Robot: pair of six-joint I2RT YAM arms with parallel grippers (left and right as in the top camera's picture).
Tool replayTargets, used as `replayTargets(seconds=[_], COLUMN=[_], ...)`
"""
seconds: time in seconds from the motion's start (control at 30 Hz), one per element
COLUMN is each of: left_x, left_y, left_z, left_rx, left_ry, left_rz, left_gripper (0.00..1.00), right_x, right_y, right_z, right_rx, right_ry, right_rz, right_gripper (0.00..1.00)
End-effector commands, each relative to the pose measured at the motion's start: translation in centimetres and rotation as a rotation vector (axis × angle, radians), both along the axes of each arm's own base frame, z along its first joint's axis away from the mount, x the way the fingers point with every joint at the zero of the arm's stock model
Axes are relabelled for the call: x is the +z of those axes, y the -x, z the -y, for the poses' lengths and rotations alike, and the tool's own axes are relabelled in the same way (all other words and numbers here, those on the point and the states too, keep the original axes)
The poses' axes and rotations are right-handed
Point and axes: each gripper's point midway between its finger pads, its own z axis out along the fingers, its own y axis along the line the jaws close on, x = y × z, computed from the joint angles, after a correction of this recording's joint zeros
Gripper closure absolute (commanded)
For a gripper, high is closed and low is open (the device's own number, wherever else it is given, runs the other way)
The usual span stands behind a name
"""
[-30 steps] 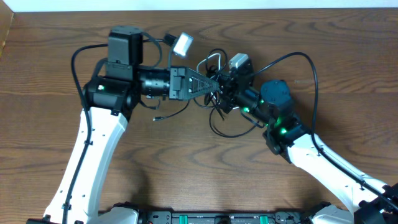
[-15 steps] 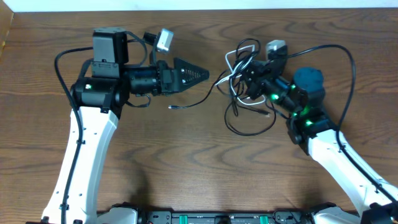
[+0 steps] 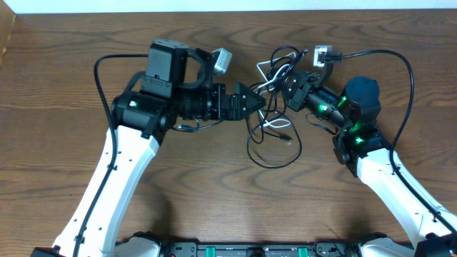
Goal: Untangle cables
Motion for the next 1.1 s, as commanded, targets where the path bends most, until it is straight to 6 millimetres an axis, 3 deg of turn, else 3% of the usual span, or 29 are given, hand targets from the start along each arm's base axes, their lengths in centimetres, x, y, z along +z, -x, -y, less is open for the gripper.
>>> replayTargets(seconds=[0.0,0.3,0.57,1.07], left_x=[0.2,-1.5,-2.2,-6.2], left_y=[-1.1,-4.4,-4.8,-6.2], left_z=[-0.6,-4.0,-2.9,-2.8], left_rx=[0.064,0.265,0.251,0.295], left_ry=[-0.084,-0.276,-0.285,-0.449], left_rz=[0.077,0.153,0.155,0.135], left_gripper=[0.02,0.02,0.06,0.07], right_x=[1.2,1.5,1.5,2.2], right_y=[0.7,2.7,3.6,3.5], right_z=[-0.2,-1.5,-1.9,-1.8], right_rx=[0.035,0.170,0.221,0.220], right_ry=[-0.035,-0.094,-0.103,-0.110], right_rz=[0.002,-0.076,-0.091,-0.053], right_gripper=[0.99,0.99,0.99,0.99])
